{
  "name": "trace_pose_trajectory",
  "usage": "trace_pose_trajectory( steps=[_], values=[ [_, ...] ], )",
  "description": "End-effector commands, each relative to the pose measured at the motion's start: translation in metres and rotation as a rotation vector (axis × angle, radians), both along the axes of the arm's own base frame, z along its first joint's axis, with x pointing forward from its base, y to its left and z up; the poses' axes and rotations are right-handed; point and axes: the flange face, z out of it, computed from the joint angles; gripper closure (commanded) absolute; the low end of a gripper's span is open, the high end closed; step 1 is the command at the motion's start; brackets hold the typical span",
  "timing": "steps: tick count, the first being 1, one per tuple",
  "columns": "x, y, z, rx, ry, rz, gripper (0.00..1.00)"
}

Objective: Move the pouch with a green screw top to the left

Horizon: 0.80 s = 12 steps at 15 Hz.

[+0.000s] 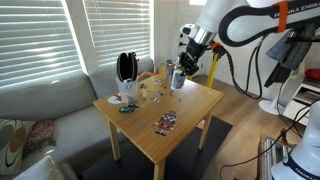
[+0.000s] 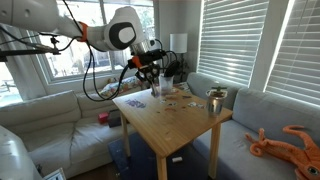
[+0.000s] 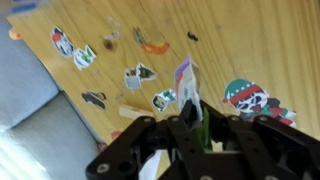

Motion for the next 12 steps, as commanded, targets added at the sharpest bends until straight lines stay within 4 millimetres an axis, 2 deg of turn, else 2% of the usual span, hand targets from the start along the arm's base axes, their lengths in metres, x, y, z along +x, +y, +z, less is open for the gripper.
trace_pose_trajectory(
  steps=[1, 4, 6, 9, 10, 11, 12],
  values=[
    [0.045, 0.086, -0.017, 0.020, 0.030, 0.202, 0.97],
    [0.063, 0.163, -0.028, 0.030, 0.068, 0.371, 0.97],
    [0.071, 0.195, -0.034, 0.028, 0.094, 0.481, 0.97],
    [0.082, 0.219, -0.044, 0.020, 0.150, 0.638, 0.97],
    [0.067, 0.212, -0.047, 0.004, 0.120, 0.548, 0.97],
    [0.070, 0.216, -0.050, 0.006, 0.127, 0.560, 0.89],
    [0.071, 0.216, -0.053, 0.006, 0.131, 0.557, 0.89]
  ],
)
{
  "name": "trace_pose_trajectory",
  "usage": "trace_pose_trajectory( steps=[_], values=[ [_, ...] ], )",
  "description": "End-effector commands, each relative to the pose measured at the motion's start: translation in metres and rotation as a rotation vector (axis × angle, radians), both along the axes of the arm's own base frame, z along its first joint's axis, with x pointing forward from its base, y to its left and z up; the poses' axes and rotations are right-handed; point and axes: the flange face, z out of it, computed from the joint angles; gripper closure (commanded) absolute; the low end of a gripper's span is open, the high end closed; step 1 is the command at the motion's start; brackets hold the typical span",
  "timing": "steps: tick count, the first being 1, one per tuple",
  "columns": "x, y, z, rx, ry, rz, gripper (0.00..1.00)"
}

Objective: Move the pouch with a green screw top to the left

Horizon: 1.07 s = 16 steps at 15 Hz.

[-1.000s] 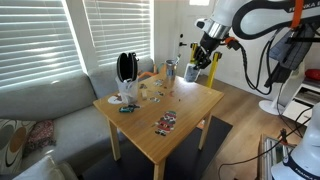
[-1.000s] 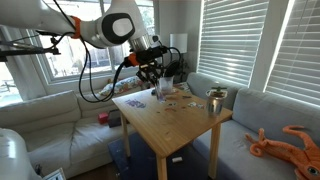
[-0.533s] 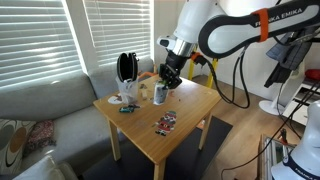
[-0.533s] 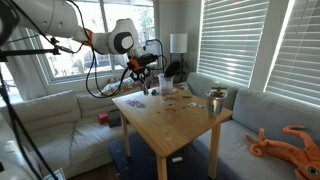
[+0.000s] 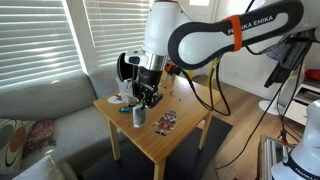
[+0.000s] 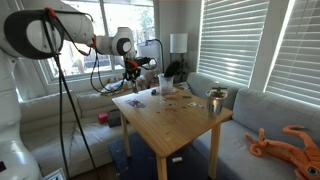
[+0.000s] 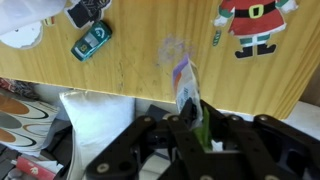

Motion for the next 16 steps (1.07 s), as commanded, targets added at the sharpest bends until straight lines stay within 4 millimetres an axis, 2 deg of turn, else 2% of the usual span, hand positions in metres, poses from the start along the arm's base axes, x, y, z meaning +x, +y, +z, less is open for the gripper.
trace_pose_trajectory(
  steps=[1, 2, 11, 12, 13, 14, 16],
  values=[
    [0.001, -0.001, 0.000, -0.001, 0.002, -0.002, 0.89],
    [0.001, -0.002, 0.001, -0.001, 0.000, -0.005, 0.97],
    [0.008, 0.011, -0.023, 0.044, -0.010, -0.025, 0.97],
    [0.008, 0.011, -0.024, 0.045, -0.003, -0.033, 0.64],
    [0.008, 0.011, -0.024, 0.046, -0.002, -0.040, 0.64],
    [0.006, 0.011, -0.021, 0.048, -0.008, -0.043, 0.56],
    [-0.005, 0.019, 0.006, 0.054, -0.088, -0.012, 0.44]
  ],
)
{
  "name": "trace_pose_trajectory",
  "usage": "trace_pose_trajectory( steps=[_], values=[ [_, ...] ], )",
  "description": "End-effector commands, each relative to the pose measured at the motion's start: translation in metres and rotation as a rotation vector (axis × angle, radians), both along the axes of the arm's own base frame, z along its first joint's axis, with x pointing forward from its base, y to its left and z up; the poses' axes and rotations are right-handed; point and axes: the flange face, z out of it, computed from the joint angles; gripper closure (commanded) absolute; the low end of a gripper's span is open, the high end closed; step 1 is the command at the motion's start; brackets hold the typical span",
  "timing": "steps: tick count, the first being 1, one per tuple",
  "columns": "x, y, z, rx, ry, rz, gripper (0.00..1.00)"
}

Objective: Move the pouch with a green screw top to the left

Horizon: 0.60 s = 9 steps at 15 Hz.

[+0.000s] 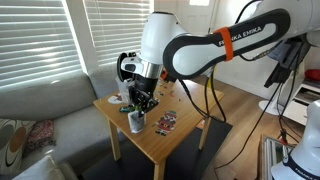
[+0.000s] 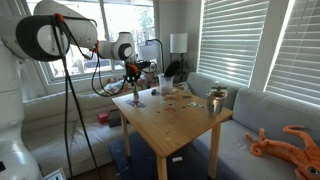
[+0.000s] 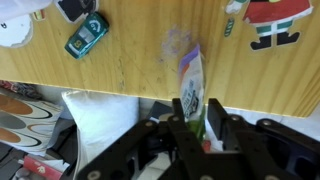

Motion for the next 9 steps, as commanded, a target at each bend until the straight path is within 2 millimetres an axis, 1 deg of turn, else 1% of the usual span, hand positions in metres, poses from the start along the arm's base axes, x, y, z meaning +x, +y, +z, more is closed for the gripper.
trace_pose_trajectory(
  steps=[1, 2, 3, 5, 6, 7, 8, 9],
  values=[
    [-0.025, 0.016, 0.049, 0.007, -0.142, 0.039, 0.36],
    [-0.033, 0.020, 0.064, -0.006, -0.199, 0.045, 0.30],
    [-0.045, 0.026, 0.084, -0.016, -0.260, 0.050, 0.22],
    [-0.070, 0.038, 0.117, -0.022, -0.374, 0.039, 0.09],
    [-0.079, 0.043, 0.129, -0.030, -0.432, 0.047, 0.01],
    [-0.051, 0.042, 0.114, -0.012, -0.346, 0.050, 0.20],
    [-0.064, 0.046, 0.128, -0.015, -0.386, 0.050, 0.14],
    [-0.073, 0.048, 0.135, -0.017, -0.403, 0.052, 0.06]
  ],
)
